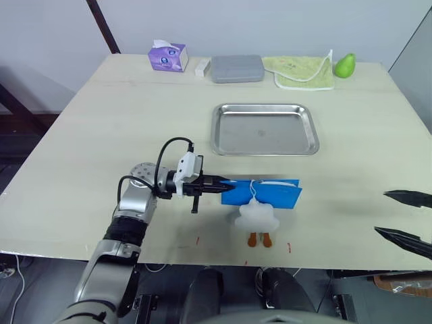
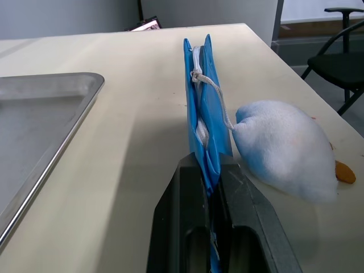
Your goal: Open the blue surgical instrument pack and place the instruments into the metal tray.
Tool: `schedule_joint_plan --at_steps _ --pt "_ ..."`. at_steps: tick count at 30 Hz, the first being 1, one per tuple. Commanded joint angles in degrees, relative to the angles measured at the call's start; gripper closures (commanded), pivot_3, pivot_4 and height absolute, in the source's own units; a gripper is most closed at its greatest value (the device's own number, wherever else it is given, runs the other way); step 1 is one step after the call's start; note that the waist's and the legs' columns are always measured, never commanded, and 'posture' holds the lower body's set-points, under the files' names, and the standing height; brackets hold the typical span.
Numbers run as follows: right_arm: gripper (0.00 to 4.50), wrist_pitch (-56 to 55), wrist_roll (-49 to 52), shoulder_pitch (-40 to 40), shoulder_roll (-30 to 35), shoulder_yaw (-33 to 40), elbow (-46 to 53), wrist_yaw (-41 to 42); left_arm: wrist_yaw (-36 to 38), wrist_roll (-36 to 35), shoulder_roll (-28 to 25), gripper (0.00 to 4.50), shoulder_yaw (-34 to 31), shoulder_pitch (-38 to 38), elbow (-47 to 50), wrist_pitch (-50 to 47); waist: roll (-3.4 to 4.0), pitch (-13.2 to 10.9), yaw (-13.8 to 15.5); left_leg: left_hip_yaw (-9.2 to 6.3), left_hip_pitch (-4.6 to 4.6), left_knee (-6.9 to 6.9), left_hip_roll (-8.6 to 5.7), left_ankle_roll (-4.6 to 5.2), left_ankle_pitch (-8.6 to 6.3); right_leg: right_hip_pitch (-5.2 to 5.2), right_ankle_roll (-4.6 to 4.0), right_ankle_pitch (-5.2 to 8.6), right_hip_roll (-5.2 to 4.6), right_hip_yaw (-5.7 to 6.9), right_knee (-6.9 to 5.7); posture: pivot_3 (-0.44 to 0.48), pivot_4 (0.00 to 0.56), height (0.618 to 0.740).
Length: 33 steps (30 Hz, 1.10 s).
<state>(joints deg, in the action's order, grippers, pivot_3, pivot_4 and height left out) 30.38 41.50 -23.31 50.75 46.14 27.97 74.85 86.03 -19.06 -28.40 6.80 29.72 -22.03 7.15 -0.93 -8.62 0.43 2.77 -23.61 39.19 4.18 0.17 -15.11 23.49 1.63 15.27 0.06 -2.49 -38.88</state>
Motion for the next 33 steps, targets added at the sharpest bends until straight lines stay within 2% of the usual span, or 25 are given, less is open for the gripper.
schedule_joint_plan --at_steps 1,3,8,15,23,33 --pt "0.12 -0.89 1.36 2.51 1.03 -0.62 0.73 -1.22 0.89 1.04 -0.90 4.50 0.77 -0.60 -0.83 -0.06 0.00 0.00 0.00 0.00 0.00 0.00 0.00 0.00 0.00 0.00 0.00 0.00 0.00 0.00 0.00 0.000 0.150 0.738" --pt "0.12 -0.99 1.03 5.17 0.56 -4.48 1.60 -3.53 0.79 0.91 -0.93 4.50 0.77 -0.62 -0.51 -0.32 0.00 0.00 0.00 0.00 0.00 0.00 0.00 0.00 0.00 0.00 0.00 0.00 0.00 0.00 0.00 0.000 0.150 0.738" --pt "0.12 -1.62 -4.96 18.64 -3.30 -23.54 -1.48 -11.65 0.86 0.54 -0.93 4.50 1.22 -1.05 0.84 -0.69 0.00 0.04 -0.83 -0.01 0.00 0.00 0.01 0.00 0.00 0.01 -0.01 0.00 0.01 0.00 -0.02 0.000 0.150 0.738" --pt "0.12 -4.73 -10.05 29.12 -8.44 -38.30 -9.06 -12.25 1.20 0.49 -1.66 4.50 1.53 -1.74 2.02 -0.28 0.02 0.03 -0.55 -0.02 -0.06 0.02 -0.01 0.00 0.00 0.03 0.00 0.00 0.02 -0.05 0.01 0.000 0.150 0.738" --pt "0.12 -6.62 -11.44 35.56 -12.42 -45.03 -15.14 -10.45 0.29 0.60 -1.66 4.50 2.05 -2.01 4.17 -1.32 0.04 0.03 -0.32 -0.02 -0.09 0.02 -0.01 0.00 0.00 0.04 -0.01 0.00 0.01 -0.04 0.00 0.000 0.150 0.738" --pt "0.12 -11.18 -13.38 37.44 -13.54 -47.12 -20.36 -8.15 -0.02 0.43 -1.87 4.50 1.78 -1.55 4.56 -2.21 0.05 0.03 -0.22 -0.03 -0.07 0.03 -0.01 0.00 0.00 0.04 -0.01 0.00 0.02 -0.03 -0.03 0.000 0.150 0.738"
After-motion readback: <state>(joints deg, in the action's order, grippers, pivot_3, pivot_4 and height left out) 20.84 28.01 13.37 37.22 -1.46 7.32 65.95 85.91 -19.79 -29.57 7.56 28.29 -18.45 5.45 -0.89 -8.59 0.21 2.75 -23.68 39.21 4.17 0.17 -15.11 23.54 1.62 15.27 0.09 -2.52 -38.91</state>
